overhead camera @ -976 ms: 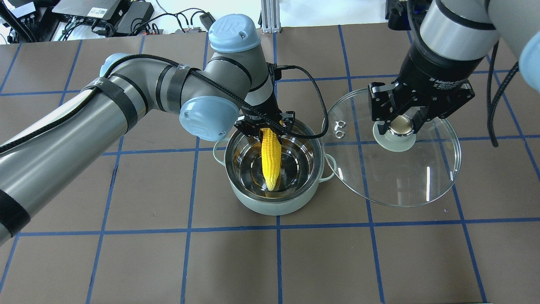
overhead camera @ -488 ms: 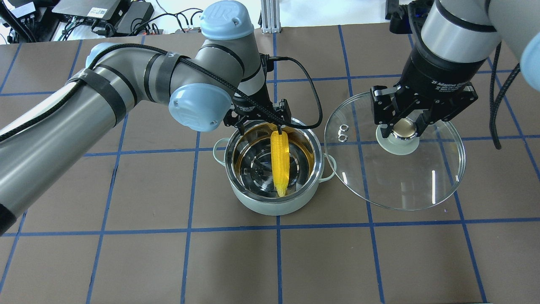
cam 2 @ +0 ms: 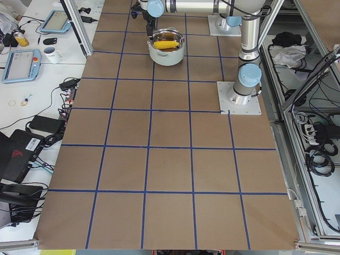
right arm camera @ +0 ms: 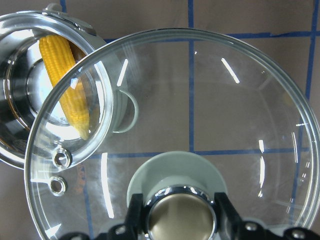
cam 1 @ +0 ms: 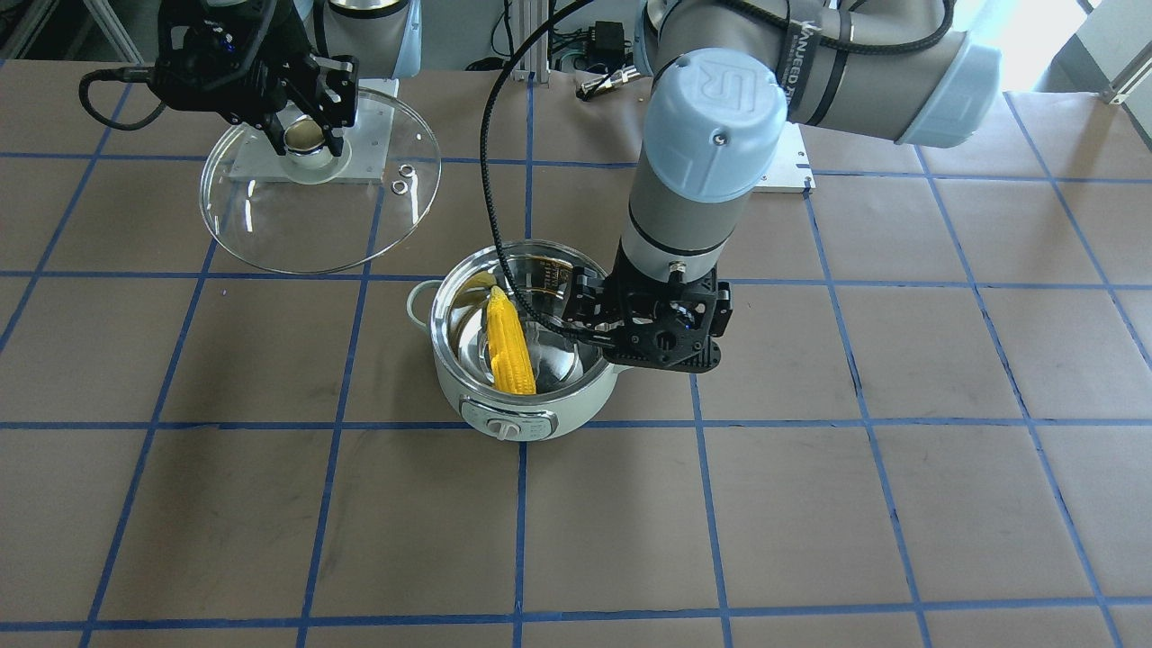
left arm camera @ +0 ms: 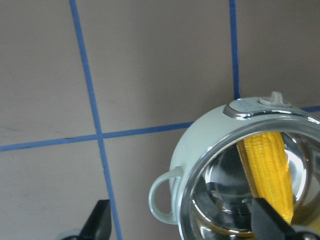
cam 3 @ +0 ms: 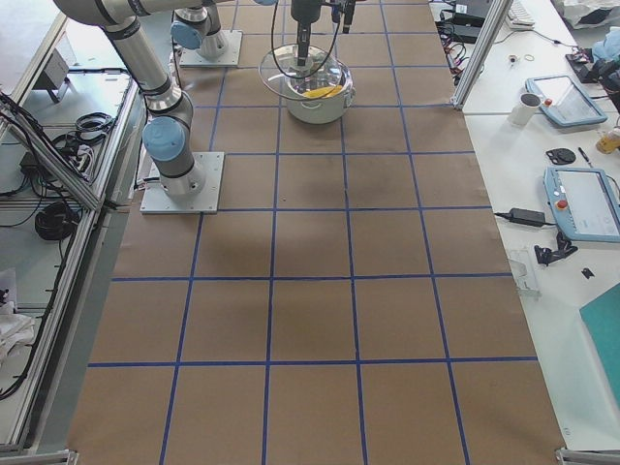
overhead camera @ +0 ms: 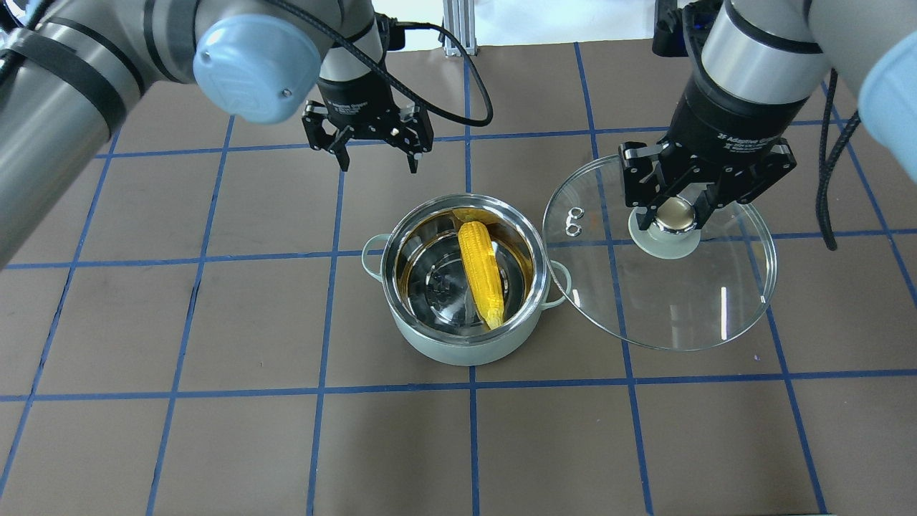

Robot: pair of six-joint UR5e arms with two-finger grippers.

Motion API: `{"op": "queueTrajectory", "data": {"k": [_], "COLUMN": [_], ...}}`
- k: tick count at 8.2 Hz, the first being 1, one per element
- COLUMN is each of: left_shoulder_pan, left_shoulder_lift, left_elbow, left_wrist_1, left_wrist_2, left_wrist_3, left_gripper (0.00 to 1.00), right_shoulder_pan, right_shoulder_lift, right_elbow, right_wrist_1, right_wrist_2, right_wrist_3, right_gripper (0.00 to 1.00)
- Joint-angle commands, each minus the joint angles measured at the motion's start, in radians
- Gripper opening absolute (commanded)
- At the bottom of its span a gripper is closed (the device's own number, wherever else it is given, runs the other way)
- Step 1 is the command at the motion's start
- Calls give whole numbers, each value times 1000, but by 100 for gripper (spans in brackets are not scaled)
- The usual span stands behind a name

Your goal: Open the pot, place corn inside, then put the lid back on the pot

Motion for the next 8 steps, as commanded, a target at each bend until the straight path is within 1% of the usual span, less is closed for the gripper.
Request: {"op": "queueTrajectory", "data": {"k": [1, 2, 3, 4, 5, 7, 8], "left_shoulder_pan": [139, 190, 216, 222, 222, 221, 219], "left_shoulder_lift": [57, 109, 146, 163, 167, 181, 192], "left_elbow": [55, 55, 54, 46, 33, 17, 2], "left_wrist_1": [-108, -125, -128, -128, -130, -131, -131], "left_wrist_2": [110, 109, 109, 111, 115, 111, 111], "left_wrist_3": [87, 90, 113, 119, 117, 120, 120], "left_gripper": [100, 100, 100, 100, 100, 100, 100], "right_shoulder_pan": [152, 222, 269, 302, 328, 337, 337], "right_shoulder_lift": [151, 230, 302, 344, 382, 396, 396], "right_elbow": [-37, -84, -126, -126, -125, -105, -85], "right_wrist_1": [-149, -191, -253, -278, -308, -311, -340], "right_wrist_2": [16, 19, 20, 19, 17, 17, 17], "right_wrist_3": [151, 250, 316, 379, 404, 471, 470], "right_gripper": [27, 27, 27, 27, 27, 27, 26]}}
